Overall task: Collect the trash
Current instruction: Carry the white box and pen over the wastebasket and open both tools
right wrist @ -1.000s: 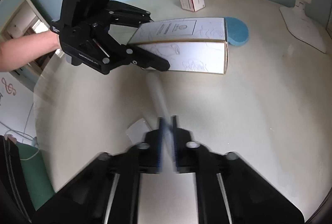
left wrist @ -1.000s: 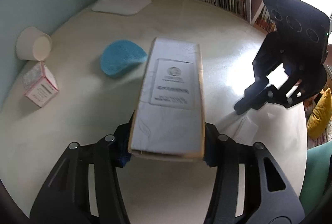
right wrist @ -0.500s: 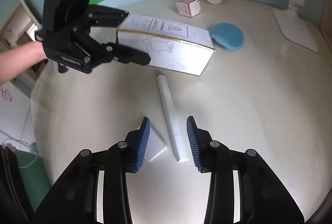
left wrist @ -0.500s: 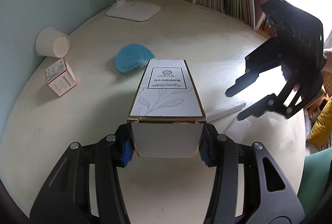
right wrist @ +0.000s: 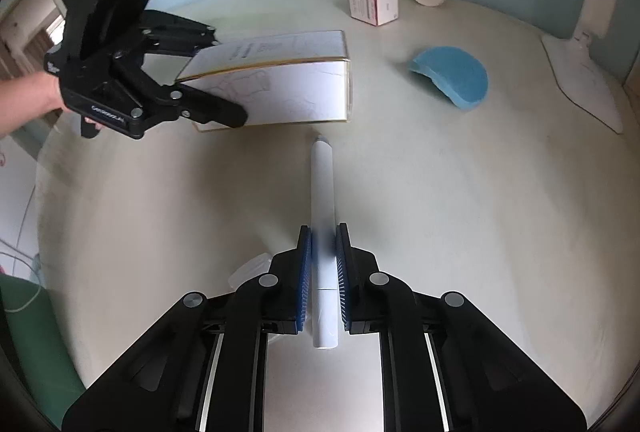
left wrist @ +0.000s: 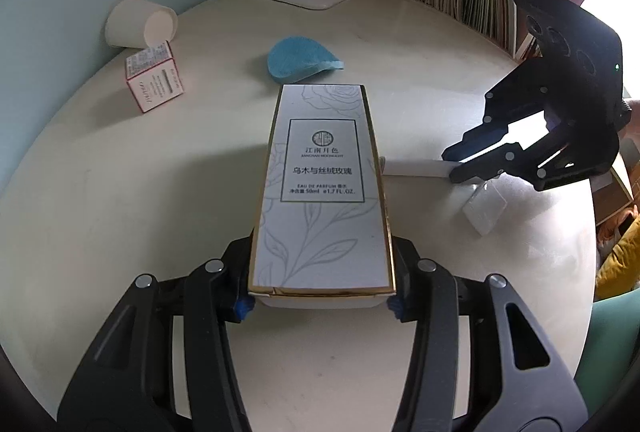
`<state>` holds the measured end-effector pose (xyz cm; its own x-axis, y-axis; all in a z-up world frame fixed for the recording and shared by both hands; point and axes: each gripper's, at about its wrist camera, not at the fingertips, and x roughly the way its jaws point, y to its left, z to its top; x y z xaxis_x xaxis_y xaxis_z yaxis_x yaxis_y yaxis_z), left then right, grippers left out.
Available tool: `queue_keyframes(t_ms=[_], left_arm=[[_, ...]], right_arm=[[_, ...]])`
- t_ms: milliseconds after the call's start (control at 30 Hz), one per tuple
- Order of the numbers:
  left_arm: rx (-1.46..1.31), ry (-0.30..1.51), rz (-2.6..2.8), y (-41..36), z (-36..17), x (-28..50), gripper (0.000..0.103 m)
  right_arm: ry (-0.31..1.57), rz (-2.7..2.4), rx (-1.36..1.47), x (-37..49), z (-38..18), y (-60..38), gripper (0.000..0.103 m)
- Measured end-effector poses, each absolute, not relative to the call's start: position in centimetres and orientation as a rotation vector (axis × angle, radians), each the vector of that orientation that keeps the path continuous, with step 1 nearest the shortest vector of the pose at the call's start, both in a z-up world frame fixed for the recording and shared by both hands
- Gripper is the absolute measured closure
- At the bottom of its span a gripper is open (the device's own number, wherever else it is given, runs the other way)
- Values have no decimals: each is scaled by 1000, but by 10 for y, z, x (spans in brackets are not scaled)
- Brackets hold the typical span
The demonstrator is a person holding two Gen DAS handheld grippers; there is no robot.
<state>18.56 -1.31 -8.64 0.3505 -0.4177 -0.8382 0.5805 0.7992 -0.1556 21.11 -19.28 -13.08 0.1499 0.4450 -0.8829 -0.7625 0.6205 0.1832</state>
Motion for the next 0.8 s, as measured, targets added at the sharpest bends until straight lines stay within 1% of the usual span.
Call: queue_keyframes(t_ms=[400, 600, 800], left_arm=[[190, 975, -641, -20, -59, 153, 57], [225, 939, -690, -40, -48, 134, 57], [287, 879, -794, -77, -32, 116, 57]], right_arm=[[1061, 811, -296, 194, -83, -220, 90], [1038, 721, -280, 165, -68, -244, 90], [1017, 600, -226, 122, -53, -277, 90]])
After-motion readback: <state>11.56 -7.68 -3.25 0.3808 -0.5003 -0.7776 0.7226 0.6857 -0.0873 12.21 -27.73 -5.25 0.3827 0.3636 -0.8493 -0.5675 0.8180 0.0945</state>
